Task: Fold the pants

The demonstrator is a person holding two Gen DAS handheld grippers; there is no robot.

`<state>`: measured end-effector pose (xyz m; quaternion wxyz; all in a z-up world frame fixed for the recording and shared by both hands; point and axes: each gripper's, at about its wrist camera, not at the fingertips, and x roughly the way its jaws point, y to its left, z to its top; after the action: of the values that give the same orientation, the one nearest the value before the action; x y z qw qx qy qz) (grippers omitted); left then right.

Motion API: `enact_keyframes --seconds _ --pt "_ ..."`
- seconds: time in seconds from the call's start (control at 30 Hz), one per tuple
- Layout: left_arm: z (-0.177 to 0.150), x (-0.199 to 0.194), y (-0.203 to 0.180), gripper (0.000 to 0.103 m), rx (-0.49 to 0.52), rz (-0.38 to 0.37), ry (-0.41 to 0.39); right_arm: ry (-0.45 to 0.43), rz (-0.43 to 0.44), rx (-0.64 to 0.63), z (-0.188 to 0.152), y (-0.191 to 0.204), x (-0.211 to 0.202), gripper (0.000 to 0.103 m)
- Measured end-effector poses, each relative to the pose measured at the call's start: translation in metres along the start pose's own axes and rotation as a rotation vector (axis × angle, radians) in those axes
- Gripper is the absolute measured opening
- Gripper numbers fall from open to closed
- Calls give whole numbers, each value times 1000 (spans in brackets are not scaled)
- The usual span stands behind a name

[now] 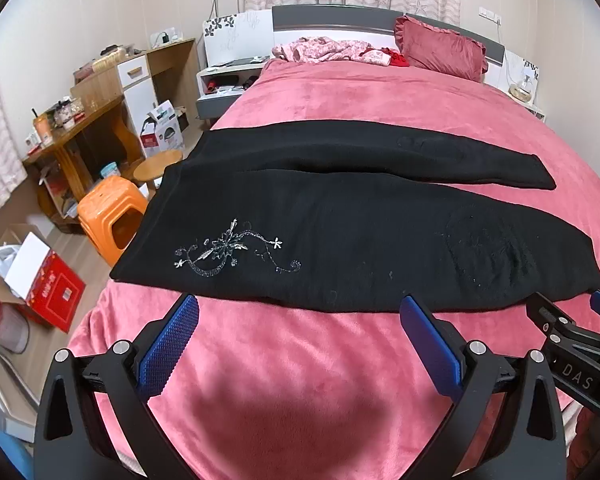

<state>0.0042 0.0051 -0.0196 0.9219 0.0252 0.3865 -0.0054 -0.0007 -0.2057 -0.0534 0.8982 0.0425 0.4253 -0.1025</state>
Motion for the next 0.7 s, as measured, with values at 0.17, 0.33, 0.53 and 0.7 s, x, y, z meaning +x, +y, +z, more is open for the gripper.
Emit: enact_keyframes --seconds 0.17,0.33,0.53,0.7 --pt "0 0 0 100 -1 -1 3 1 1 -1 0 0 0 101" --pt "-1 0 0 100 0 0 10 4 -1 -3 0 1 0 101" --pt "0 1 0 100 0 0 15 5 -1 -4 -1 1 1 101" --pt "0 3 0 100 -3 -2 19 8 -2 -5 -1 2 2 101"
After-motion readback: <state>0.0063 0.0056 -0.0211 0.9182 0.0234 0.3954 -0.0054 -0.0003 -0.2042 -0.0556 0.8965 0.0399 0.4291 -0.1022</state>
